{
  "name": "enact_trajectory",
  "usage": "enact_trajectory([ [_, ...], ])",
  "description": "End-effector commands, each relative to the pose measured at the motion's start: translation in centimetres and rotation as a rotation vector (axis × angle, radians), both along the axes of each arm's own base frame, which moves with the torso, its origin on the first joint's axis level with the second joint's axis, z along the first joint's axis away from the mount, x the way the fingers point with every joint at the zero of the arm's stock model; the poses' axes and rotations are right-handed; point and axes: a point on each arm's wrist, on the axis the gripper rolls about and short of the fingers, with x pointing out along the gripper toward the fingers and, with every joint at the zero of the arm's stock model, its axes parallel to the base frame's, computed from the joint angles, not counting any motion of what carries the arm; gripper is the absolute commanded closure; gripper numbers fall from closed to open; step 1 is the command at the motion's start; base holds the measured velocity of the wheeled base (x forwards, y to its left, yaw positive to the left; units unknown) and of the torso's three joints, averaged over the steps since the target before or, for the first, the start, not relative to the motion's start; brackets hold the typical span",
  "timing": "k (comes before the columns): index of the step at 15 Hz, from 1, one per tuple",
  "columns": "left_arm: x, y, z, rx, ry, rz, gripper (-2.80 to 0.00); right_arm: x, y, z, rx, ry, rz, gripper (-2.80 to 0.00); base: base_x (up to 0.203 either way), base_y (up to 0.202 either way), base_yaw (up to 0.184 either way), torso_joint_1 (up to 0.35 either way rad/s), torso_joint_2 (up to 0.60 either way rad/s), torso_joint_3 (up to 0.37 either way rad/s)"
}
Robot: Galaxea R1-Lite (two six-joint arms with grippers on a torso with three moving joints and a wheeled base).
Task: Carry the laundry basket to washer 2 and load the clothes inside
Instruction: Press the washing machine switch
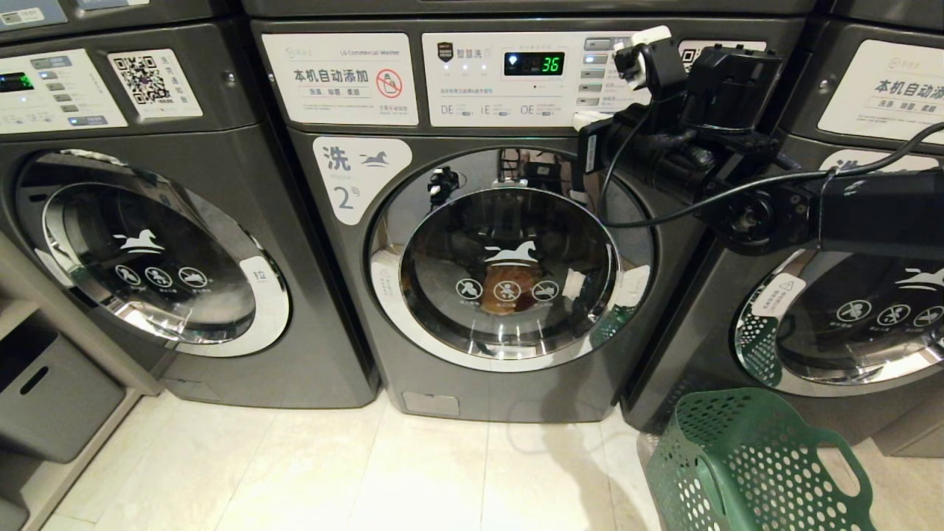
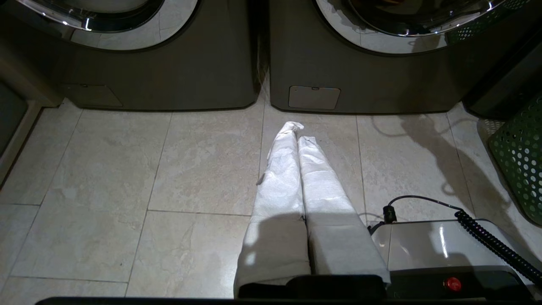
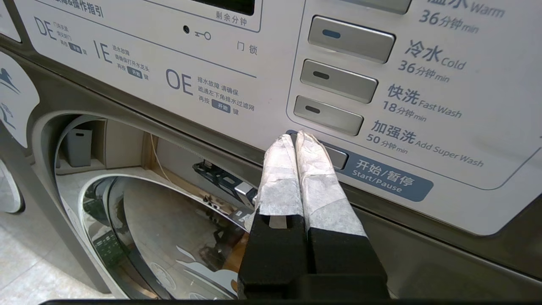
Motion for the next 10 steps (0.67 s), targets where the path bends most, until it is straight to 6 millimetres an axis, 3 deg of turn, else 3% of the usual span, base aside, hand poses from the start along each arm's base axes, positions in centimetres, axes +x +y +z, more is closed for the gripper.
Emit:
enact_trajectory([
  [1, 0.0, 0.0, 0.0, 0.002, 0.001, 0.001, 0.00, 0.2, -0.5, 0.1, 0.001, -0.006, -0.014, 0.00, 0.000, 0.000, 0.000, 0.000, 0.00, 0.000],
  [10, 0.0, 0.0, 0.0, 0.000, 0.001, 0.001, 0.00, 0.6, -1.5, 0.1, -0.001, -0.006, -0.075, 0.00, 0.000, 0.000, 0.000, 0.000, 0.00, 0.000],
])
